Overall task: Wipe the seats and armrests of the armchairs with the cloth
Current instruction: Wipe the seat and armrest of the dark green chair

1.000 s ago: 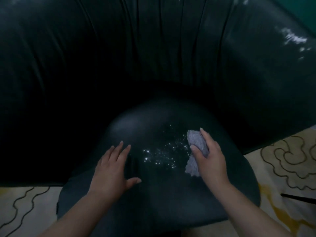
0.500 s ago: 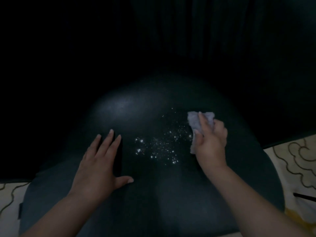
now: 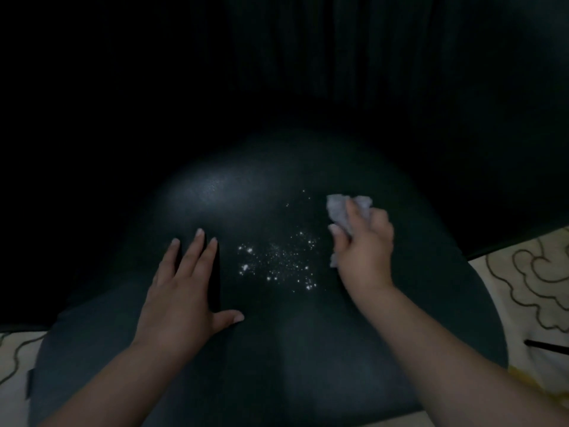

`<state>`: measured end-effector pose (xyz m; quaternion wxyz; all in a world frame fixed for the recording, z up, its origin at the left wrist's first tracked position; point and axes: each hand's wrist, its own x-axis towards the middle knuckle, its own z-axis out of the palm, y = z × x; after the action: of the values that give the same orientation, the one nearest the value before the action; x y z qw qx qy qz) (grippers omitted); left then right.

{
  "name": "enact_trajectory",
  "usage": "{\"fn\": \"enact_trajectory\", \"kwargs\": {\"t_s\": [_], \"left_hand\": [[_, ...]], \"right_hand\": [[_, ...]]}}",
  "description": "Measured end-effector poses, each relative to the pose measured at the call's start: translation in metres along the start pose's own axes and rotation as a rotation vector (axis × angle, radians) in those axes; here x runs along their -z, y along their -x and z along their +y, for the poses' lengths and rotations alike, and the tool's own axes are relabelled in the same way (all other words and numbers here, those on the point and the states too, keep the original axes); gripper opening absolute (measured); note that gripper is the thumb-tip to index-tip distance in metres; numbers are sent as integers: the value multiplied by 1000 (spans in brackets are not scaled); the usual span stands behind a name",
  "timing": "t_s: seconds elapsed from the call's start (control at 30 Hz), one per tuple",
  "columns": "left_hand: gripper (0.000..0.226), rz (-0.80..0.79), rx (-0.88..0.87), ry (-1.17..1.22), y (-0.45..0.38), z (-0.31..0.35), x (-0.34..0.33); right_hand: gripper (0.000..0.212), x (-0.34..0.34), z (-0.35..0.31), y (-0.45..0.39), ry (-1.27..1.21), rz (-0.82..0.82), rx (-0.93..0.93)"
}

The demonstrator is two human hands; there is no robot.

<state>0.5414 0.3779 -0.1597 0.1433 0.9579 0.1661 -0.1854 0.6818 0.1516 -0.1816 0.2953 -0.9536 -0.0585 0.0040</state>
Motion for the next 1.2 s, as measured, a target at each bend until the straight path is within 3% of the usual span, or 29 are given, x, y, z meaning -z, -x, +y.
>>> {"fn": "enact_trajectory", "kwargs": {"t_s": [0.1,0.17,0.23,0.3,0.43,0.47,0.57,0.67,0.73,0.8,0.87,0.93,0.97,1.03,1.07,1.13,1.2], "left_hand": [[128,4,-1,2,0,0,1],[128,9,-3,6,1,-1,1],[128,6,-9,-11,2,-1,1],[127,6,-8,-9,0,0,2],[128,1,0,-11,-1,1,3],[128,1,-1,-9,-2,1,3],[128,-18,5,3,-2,0,3],[128,-27,10,8,-2,3,4],[128,-31,12,9,-2,4,5],[128,-26,7,1,-3,3,5],[128,-19,0,0,-3,2,4],[128,-16,1,11,-2,1,3],[128,-15,-1,17,-2,1,3],[128,-13,-4,24,-2,0,3],[128,-12,-6,28,-2,-1,3],[128,-12,-15,30,-3,-2,2],[128,-14,-23,17,-3,-3,2]], "right_hand": [[53,-16,-17,17,24,-123,190],[42,-12,-6,0,-32,-53,144],[30,-2,8,-19,-38,102,-22],[21,-6,6,-24,32,123,-36],[36,-24,-20,-2,5,-120,305],[40,-24,-14,-9,9,-118,314],[32,-17,1,-39,-3,43,96],[5,-24,-17,-42,108,43,80],[29,-37,-32,-31,37,-108,348],[29,-34,-32,-40,85,-50,292],[4,-30,-22,-53,72,39,162],[20,-33,-27,-50,50,45,148],[22,-37,-33,-45,22,33,207],[27,-45,-49,-23,-38,-195,387],[31,-42,-51,-20,-92,-243,371],[17,-32,-30,-31,-63,-85,266],[18,-11,-11,-38,-55,-8,25]]}}
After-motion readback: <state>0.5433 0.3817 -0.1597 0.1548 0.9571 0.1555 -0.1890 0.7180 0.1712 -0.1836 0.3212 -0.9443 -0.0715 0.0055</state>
